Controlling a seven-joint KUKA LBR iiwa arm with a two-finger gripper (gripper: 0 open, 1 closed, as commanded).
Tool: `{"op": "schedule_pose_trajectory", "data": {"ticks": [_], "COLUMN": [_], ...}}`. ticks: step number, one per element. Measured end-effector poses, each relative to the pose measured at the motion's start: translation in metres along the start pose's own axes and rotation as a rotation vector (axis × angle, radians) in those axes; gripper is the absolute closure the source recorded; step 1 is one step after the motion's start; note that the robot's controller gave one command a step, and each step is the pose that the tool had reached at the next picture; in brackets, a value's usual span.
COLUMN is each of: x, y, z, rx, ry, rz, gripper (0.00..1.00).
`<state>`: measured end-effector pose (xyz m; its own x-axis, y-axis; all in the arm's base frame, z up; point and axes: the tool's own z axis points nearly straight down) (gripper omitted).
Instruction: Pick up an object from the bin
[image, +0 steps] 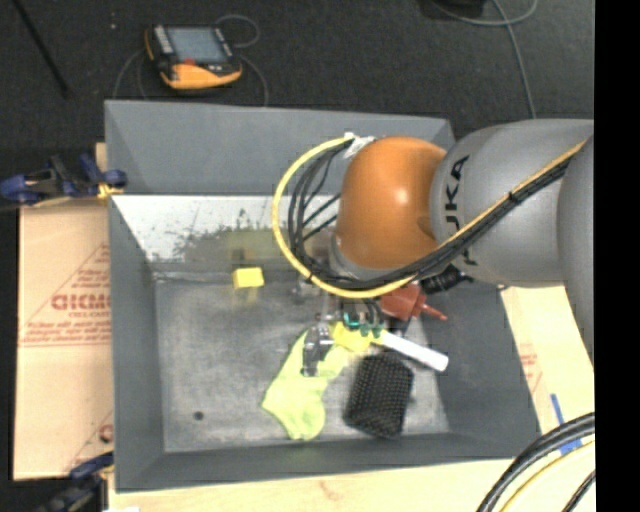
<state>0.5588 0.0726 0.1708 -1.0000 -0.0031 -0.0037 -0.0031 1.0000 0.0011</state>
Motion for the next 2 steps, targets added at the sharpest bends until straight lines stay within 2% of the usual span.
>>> {"op": "schedule_pose_trajectory", "data": {"ticks": [1,2], "x": [0.003,-0.017], "y": [-0.016,-0.047], "z": [0.009,0.061], "rx": [-0.001,0.004], "ry": [-0.003,-0.004], "rz": [-0.095,-0.424], "gripper": [0.00,0.00]}}
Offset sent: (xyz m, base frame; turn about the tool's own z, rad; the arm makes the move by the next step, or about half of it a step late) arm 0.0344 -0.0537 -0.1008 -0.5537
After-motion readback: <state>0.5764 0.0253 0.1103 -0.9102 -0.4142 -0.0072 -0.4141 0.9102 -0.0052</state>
